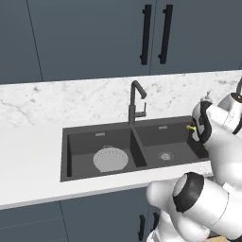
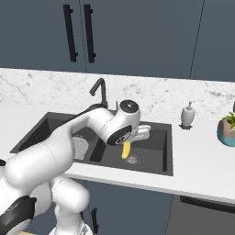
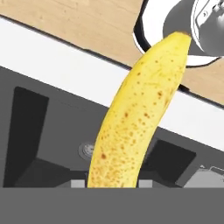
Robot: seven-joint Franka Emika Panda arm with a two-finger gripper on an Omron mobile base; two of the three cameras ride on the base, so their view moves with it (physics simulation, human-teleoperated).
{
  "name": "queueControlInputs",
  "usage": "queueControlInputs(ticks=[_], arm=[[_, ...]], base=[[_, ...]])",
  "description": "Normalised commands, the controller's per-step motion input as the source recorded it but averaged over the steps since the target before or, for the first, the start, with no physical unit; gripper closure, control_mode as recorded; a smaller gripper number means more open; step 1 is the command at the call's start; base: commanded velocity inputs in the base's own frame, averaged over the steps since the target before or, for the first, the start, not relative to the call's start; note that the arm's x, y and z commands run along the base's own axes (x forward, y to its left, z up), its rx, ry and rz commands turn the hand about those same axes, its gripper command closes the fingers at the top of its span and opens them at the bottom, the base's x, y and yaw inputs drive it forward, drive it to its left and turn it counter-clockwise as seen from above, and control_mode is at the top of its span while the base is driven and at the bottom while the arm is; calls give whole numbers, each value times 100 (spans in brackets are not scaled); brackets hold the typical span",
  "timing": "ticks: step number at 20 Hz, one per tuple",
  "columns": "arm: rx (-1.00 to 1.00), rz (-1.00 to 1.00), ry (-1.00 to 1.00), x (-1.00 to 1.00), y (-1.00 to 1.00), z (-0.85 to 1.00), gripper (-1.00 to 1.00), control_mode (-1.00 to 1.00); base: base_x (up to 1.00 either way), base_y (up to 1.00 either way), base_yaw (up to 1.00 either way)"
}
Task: Put the colander in the sink, put the banana in the colander, and turn on the sink faucet and pour water over the colander.
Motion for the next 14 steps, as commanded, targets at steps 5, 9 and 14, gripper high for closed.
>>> queueControlInputs(ticks=[5, 9, 14], arm=[[-3, 0, -7, 0, 100, 63, 100, -100], [-1, 0, -8, 0, 100, 37, 100, -100], [-1, 4, 0, 0, 100, 23, 100, -100]], base=[[0, 0, 0], [0, 0, 0], [0, 0, 0]])
